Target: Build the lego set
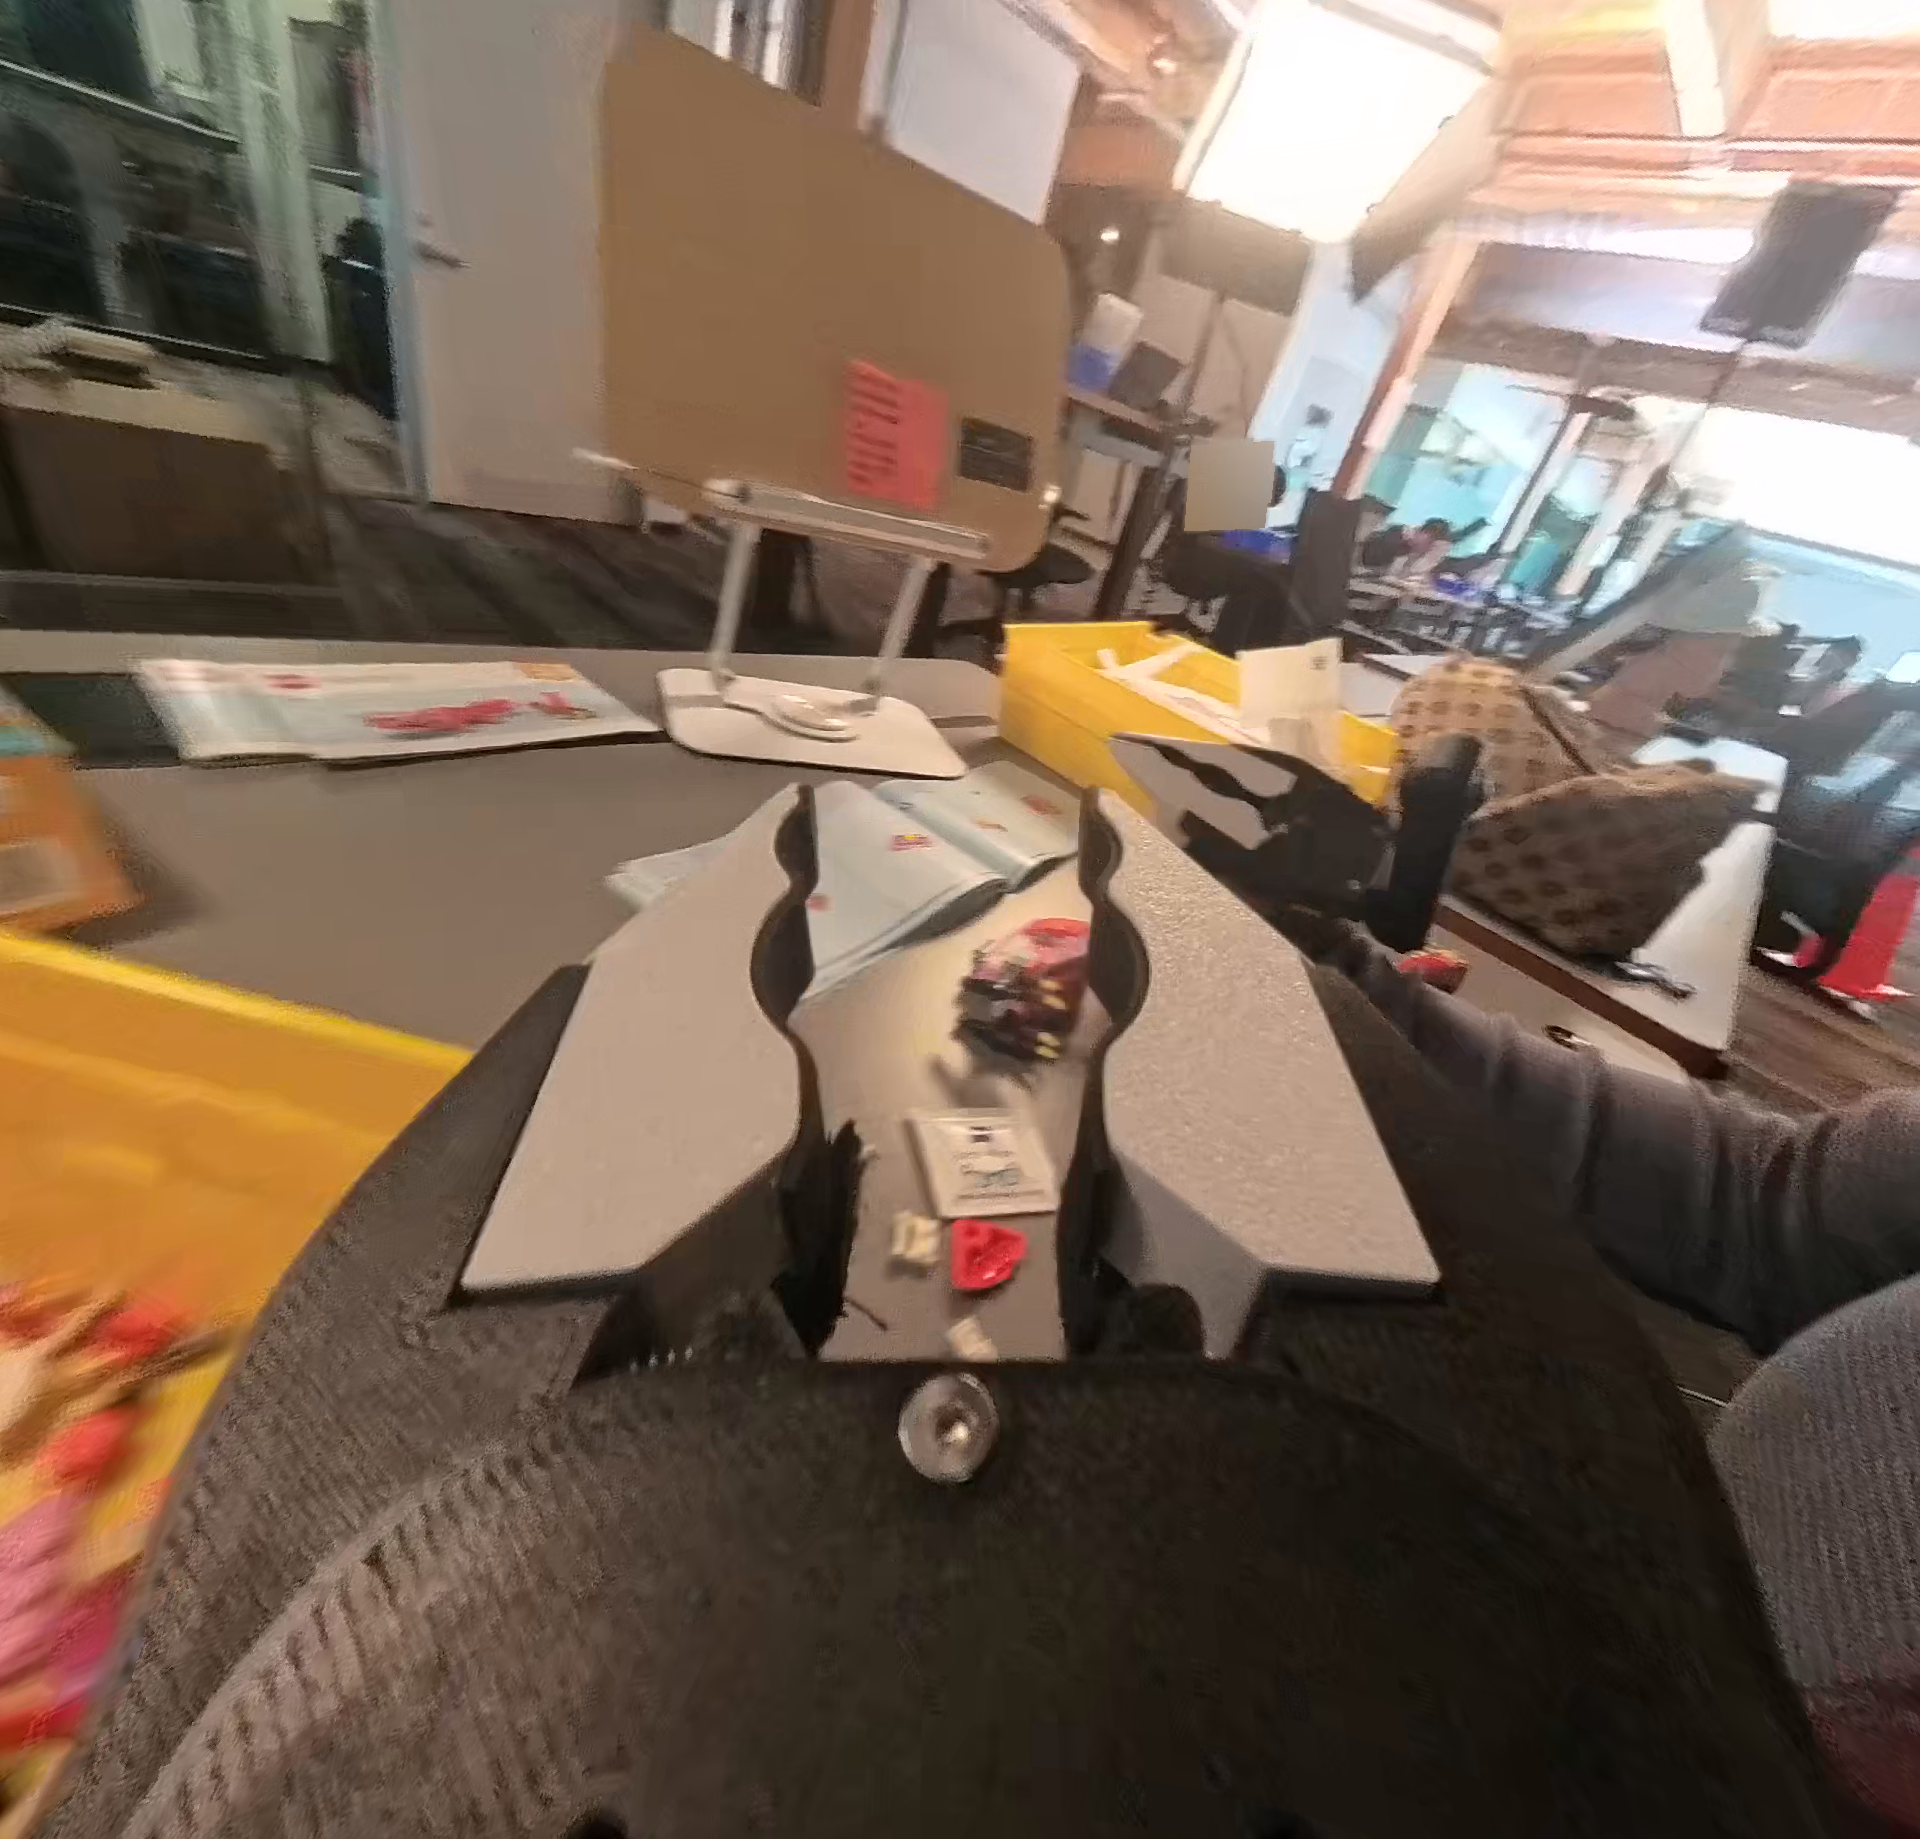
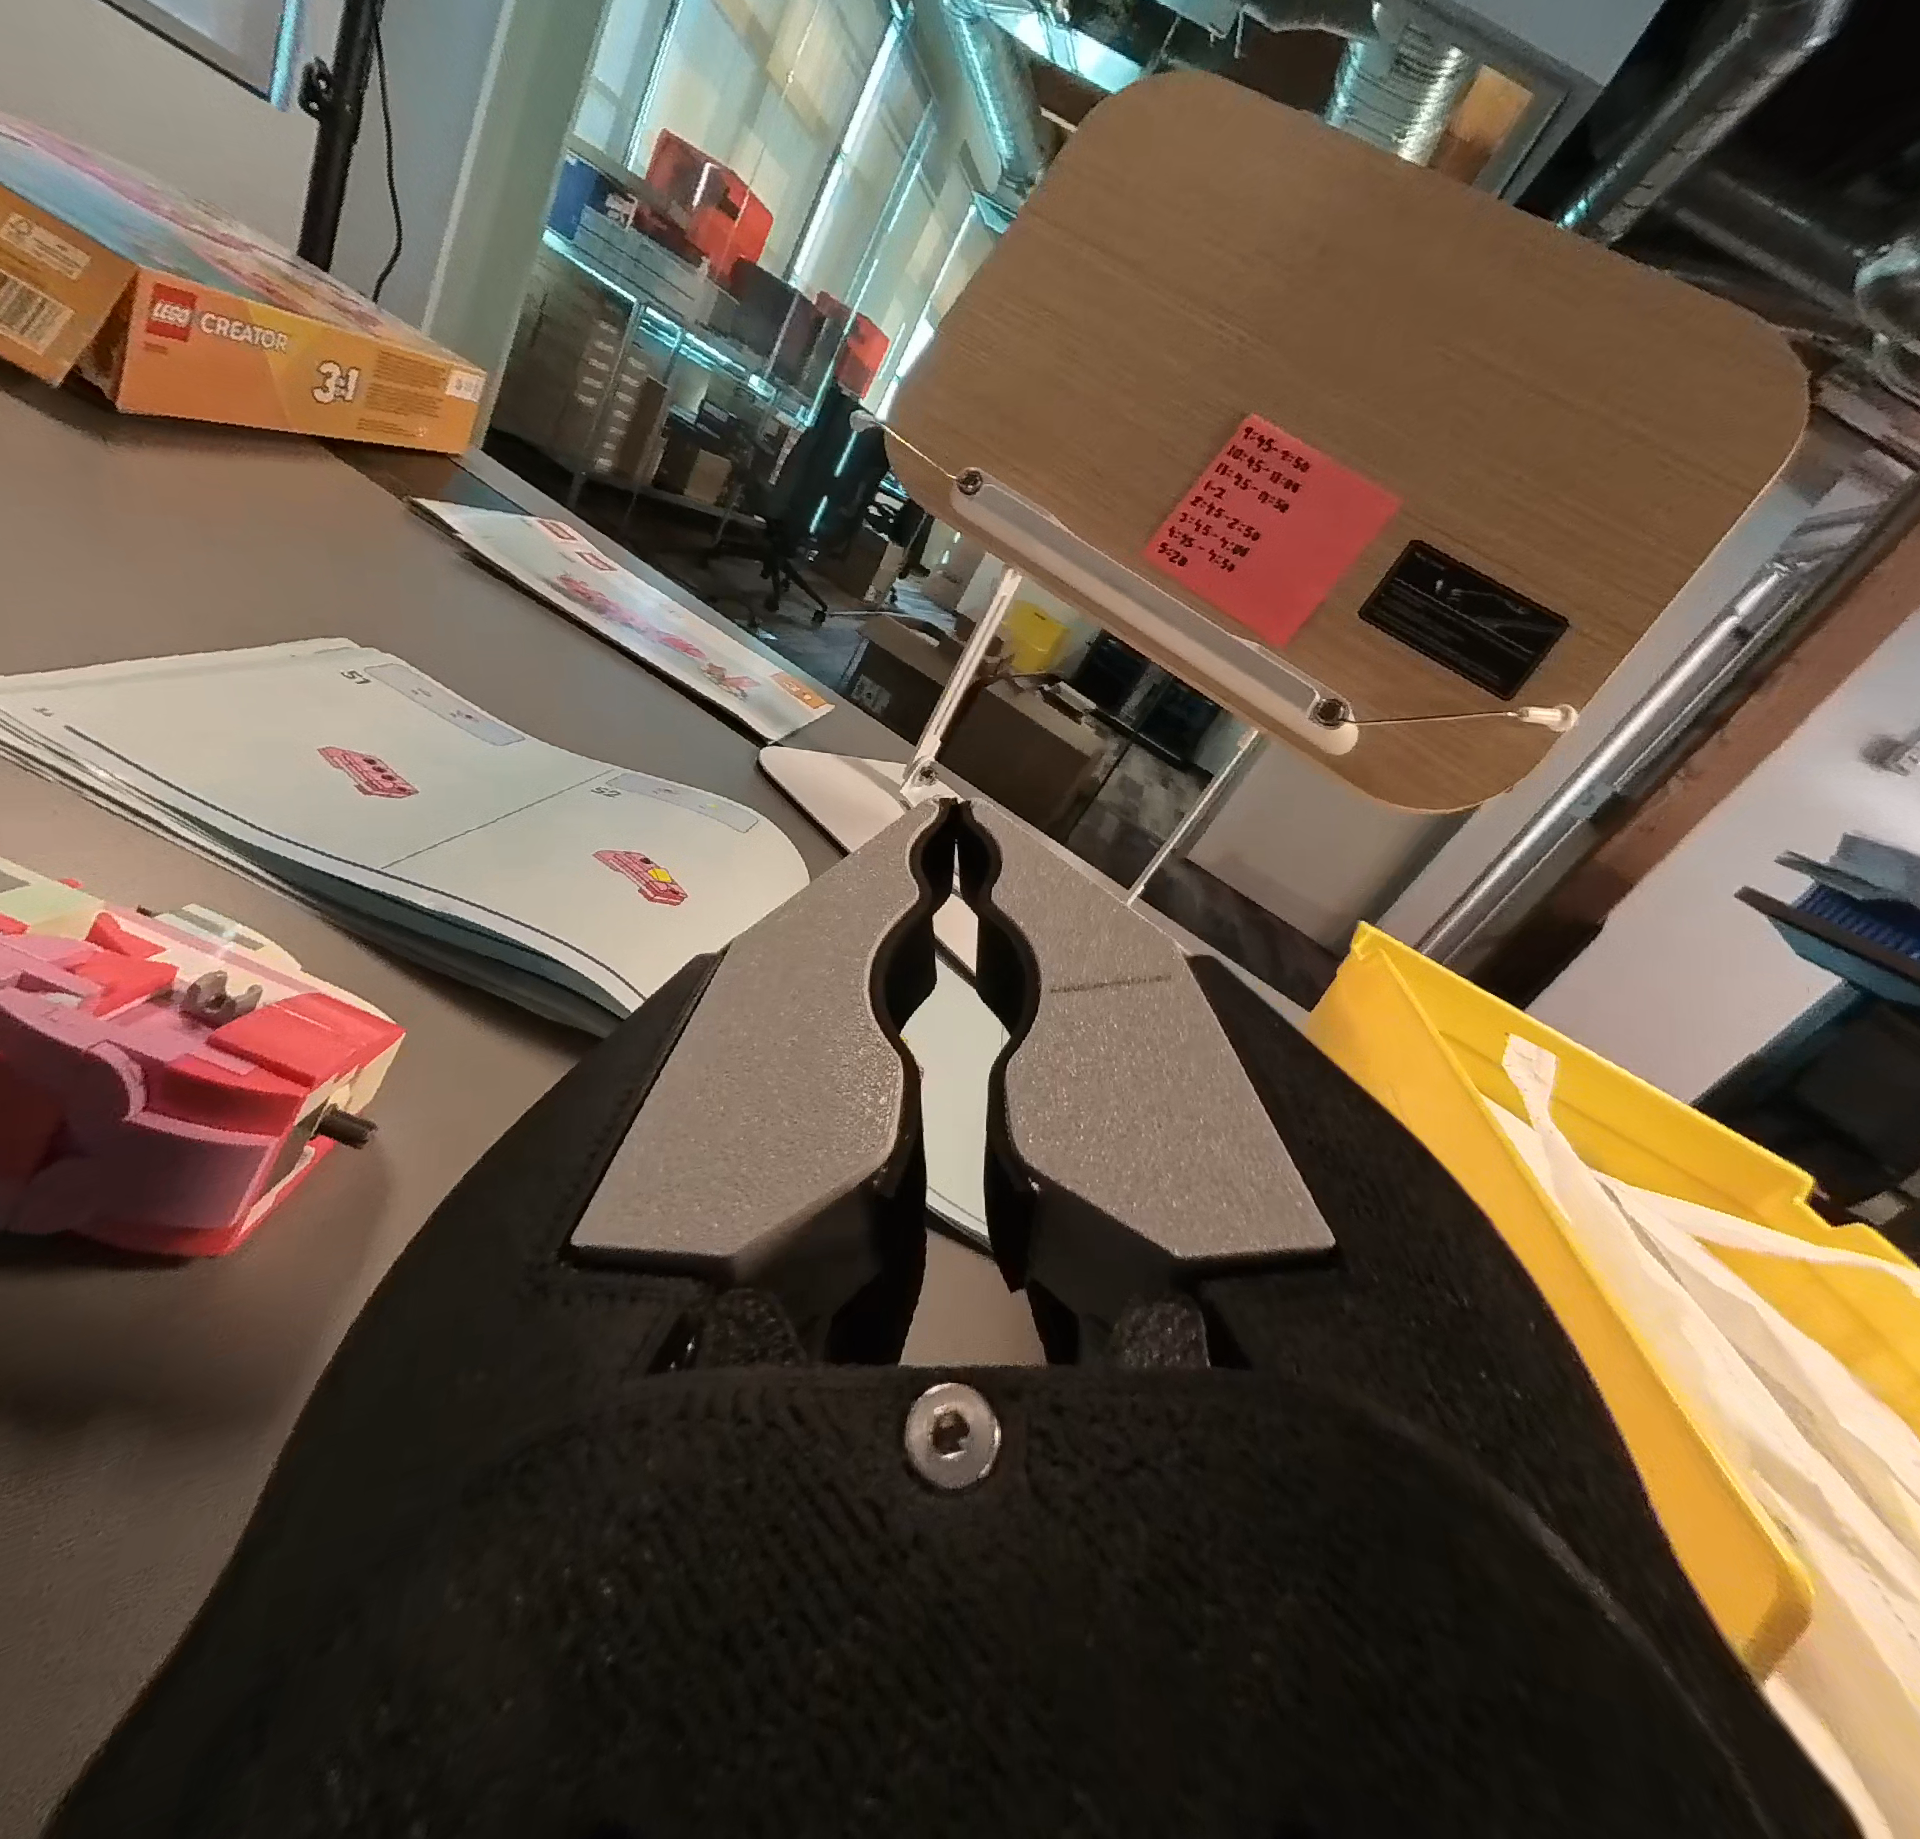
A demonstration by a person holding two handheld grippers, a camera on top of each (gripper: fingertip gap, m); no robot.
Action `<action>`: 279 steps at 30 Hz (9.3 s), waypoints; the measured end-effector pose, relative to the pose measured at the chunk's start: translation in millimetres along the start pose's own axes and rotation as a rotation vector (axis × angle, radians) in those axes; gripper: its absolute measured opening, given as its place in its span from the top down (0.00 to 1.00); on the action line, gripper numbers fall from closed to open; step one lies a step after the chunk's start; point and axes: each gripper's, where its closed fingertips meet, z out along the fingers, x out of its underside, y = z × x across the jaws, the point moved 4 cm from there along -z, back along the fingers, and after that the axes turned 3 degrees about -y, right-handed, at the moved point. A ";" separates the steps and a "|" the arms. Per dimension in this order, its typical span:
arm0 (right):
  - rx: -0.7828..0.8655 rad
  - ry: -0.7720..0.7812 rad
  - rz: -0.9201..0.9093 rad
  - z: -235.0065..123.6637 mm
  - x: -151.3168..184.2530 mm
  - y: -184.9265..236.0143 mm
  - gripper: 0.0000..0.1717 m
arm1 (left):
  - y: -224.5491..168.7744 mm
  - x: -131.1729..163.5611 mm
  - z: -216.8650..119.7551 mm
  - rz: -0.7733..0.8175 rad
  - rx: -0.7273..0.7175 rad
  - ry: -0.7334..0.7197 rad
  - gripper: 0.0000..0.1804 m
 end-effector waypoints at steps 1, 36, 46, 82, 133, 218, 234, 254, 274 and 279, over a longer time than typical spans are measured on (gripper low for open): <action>0.003 -0.001 0.006 -0.2 0.0 -0.7 1.00 | 10.2 -8.9 -8.9 0.008 -0.041 0.004 0.72; 0.007 0.005 0.075 1.3 3.9 -5.5 1.00 | 234.8 48.2 -10.6 -0.158 -0.373 1.115 0.95; 0.005 0.005 0.116 1.2 5.3 -6.9 1.00 | 244.4 71.2 -27.1 -0.175 -0.479 1.225 0.92; 0.031 -0.009 0.238 0.0 5.8 -13.8 1.00 | 101.6 -13.8 -32.0 0.354 -0.242 0.803 0.92; 0.018 -0.034 0.209 1.9 -4.3 -3.2 1.00 | 278.8 66.7 -0.2 -0.326 -0.548 1.132 0.96; -0.938 -0.318 0.046 -35.6 -203.7 164.7 0.92 | -54.7 6.1 16.9 1.450 0.000 -0.149 1.00; -0.604 -0.430 -0.719 -62.3 -155.0 209.2 1.00 | -46.9 58.9 5.8 0.494 0.202 0.346 0.81; -0.562 -0.292 0.088 -24.9 -102.4 115.7 0.79 | -51.9 167.6 -35.1 0.347 0.302 0.981 0.96; -0.177 -0.225 0.376 -8.8 -62.6 38.2 0.83 | 131.3 6.7 -39.6 0.153 -0.371 0.903 0.85; -0.176 -0.189 0.361 -5.1 -54.2 39.0 0.84 | 203.9 45.2 -21.4 0.066 -0.444 1.167 0.97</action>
